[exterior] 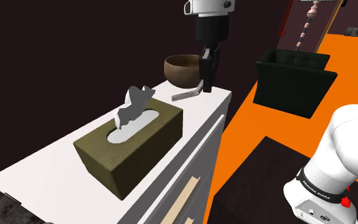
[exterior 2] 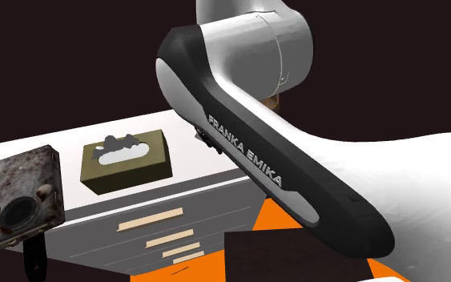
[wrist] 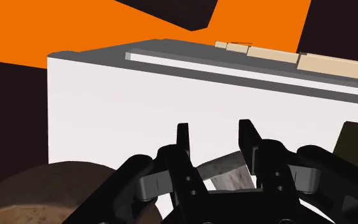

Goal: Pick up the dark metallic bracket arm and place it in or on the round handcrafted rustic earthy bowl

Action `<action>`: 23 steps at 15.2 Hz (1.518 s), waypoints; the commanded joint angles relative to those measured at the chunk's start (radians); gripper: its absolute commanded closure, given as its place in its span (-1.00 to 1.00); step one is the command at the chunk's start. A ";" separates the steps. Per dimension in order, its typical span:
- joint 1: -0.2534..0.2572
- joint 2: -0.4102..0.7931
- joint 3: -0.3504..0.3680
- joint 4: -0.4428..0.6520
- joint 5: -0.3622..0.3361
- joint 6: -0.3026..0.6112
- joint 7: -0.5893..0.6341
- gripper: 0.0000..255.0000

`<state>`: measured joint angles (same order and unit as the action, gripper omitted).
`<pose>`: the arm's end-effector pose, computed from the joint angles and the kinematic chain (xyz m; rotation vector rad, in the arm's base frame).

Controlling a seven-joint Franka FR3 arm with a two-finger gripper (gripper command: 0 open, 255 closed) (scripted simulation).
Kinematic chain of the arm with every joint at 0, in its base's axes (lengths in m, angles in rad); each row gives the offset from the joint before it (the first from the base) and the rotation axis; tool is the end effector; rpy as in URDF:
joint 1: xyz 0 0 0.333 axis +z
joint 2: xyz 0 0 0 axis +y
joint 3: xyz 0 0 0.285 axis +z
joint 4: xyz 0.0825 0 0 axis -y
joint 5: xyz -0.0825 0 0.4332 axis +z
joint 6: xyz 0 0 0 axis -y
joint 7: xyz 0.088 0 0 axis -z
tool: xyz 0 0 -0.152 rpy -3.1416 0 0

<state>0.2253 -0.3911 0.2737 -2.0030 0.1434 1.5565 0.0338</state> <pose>0.4118 0.2615 0.5278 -3.0429 -0.6789 0.1188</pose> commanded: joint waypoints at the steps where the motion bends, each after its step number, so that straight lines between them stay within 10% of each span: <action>1: -0.001 0.006 -0.001 0.033 -0.002 -0.028 0.002 1.00; 23: -0.026 0.132 -0.029 0.416 -0.039 -0.290 -0.011 1.00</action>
<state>0.2051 -0.2741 0.2527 -1.6027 0.1110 1.2688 0.0373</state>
